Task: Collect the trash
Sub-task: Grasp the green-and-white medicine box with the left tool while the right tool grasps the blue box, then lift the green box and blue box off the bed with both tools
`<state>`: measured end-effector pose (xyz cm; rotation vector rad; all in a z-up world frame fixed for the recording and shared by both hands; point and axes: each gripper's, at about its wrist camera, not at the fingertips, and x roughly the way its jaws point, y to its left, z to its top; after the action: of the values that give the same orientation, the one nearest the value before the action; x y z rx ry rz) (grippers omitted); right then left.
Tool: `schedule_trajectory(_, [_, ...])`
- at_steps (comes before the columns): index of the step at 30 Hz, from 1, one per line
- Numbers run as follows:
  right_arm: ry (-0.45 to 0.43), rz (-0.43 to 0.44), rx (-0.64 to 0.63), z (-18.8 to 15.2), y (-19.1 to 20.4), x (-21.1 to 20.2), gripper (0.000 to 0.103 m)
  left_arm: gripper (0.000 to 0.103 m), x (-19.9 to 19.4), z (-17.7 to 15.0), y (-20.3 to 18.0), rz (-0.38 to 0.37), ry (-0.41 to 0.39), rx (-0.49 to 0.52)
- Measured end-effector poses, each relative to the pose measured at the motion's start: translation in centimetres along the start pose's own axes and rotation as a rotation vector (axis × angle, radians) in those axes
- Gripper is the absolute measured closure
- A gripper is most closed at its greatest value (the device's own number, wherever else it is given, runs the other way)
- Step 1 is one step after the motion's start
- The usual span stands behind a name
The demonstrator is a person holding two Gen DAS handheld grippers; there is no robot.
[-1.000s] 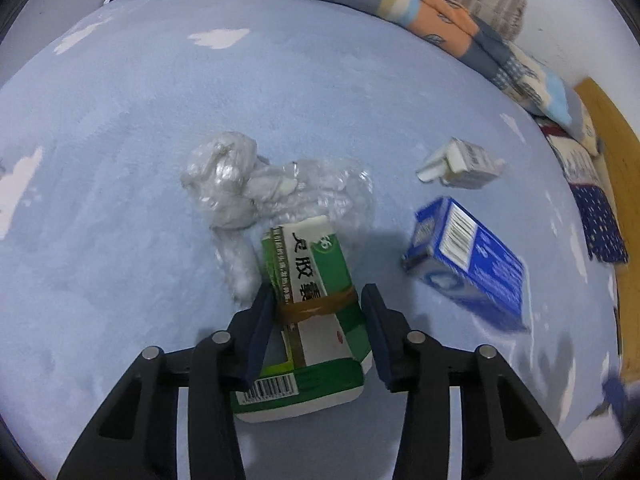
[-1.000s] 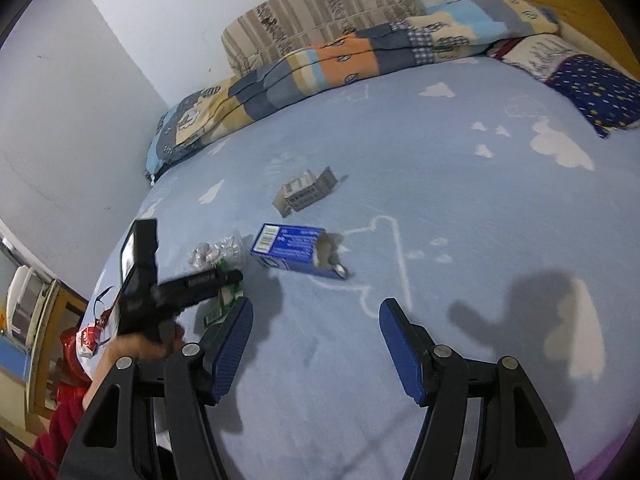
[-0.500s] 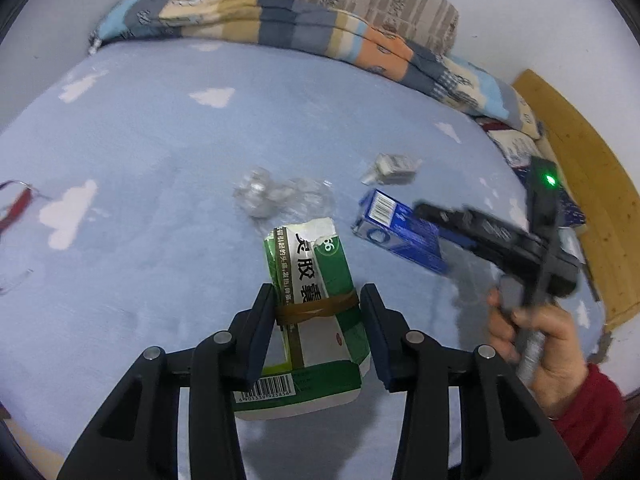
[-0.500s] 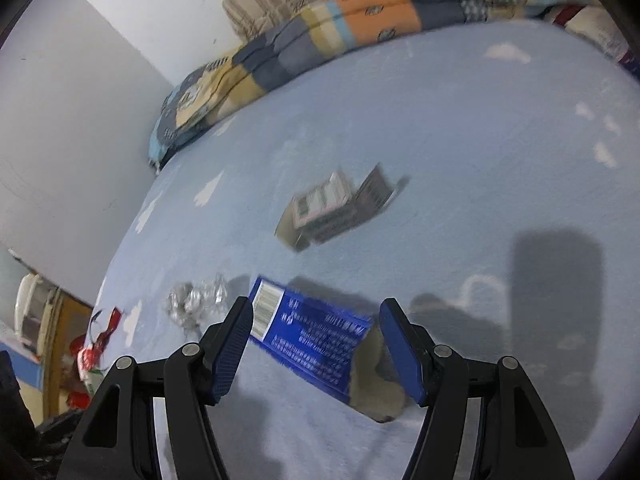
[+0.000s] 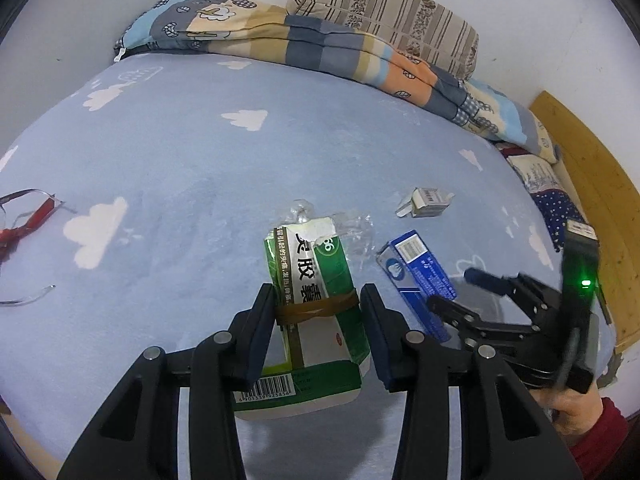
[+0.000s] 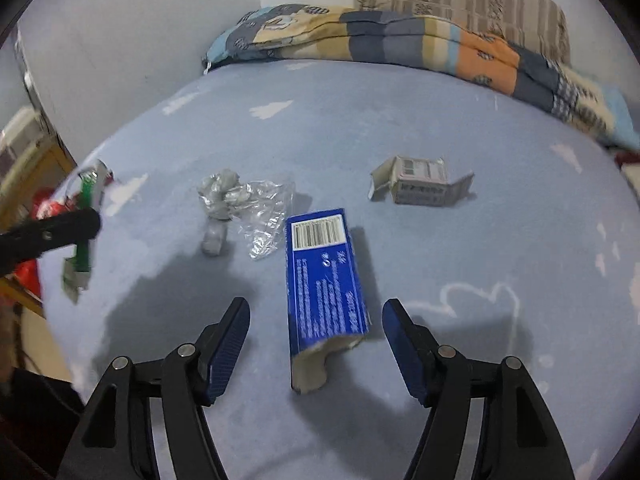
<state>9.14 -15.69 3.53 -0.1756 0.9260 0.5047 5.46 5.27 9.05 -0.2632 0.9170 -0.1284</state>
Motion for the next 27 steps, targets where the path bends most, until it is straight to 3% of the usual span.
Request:
schedule_trajectory(2, [0.001,-0.076,-0.054,0.4,0.5,1.1,0.031,0.061,0.0,0.0,0.2,-0.003,0.001,-0.001])
schedule_trajectory(6, [0.03,-0.09,-0.043,0.3,-0.5,2.8,0.032,0.061,0.0,0.0,0.2,-0.007,0.001,0.004])
schedule_trajectory(8, [0.042,-0.051,-0.012,0.3,-0.9,2.8,0.051,0.061,-0.1,0.1,-0.2,-0.015,-0.003,0.014])
schedule_trajectory(11, [0.033,-0.057,0.025,0.1,-1.2,1.8,0.052,0.061,-0.3,0.0,-1.3,-0.015,-0.014,0.042])
schedule_trajectory(21, [-0.138,-0.157,0.164,-0.9,-0.2,-7.9,0.052,0.061,-1.7,-1.2,-5.7,0.036,-0.103,0.195])
schedule_trajectory(27, [-0.267,-0.159,0.193,-3.7,2.2,-13.5,0.051,0.061,-2.6,-1.9,-7.0,0.08,-0.169,0.255])
